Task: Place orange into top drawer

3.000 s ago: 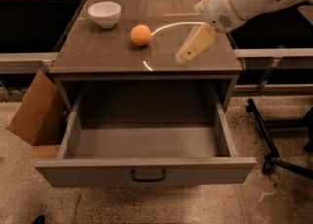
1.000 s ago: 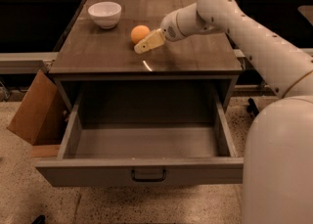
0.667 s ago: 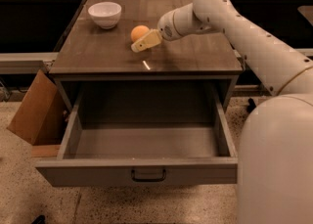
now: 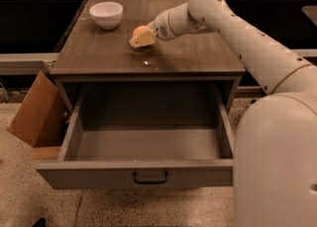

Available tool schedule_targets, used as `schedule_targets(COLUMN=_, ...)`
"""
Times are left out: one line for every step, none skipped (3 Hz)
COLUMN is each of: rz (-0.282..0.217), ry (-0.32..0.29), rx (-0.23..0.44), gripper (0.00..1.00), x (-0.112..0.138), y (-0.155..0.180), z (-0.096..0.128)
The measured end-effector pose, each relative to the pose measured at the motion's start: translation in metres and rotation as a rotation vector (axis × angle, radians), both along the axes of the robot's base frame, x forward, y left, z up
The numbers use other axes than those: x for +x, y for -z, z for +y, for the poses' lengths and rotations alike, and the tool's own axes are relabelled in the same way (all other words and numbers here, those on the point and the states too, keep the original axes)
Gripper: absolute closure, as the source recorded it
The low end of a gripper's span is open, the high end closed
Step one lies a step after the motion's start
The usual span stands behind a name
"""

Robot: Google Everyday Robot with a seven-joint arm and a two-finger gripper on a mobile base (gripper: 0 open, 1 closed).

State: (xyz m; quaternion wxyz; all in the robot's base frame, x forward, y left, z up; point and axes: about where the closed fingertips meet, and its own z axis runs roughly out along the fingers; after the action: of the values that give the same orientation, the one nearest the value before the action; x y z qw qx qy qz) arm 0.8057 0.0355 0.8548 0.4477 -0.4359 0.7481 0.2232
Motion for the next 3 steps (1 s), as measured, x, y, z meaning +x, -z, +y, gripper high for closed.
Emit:
schedule_targets(rz=-0.01, ry=-0.03, rx=0.014, gripper=0.59, x=-0.009, y=-0.003, z=0.009)
schedule_targets(rz=-0.059, ry=-0.062, rx=0.05, gripper=0.82, x=-0.03, y=-0.023, z=0.002)
schedule_targets(rz=-0.124, ry=-0.13, rx=0.086, gripper=1.0, x=-0.062, y=-0.05, z=-0.013)
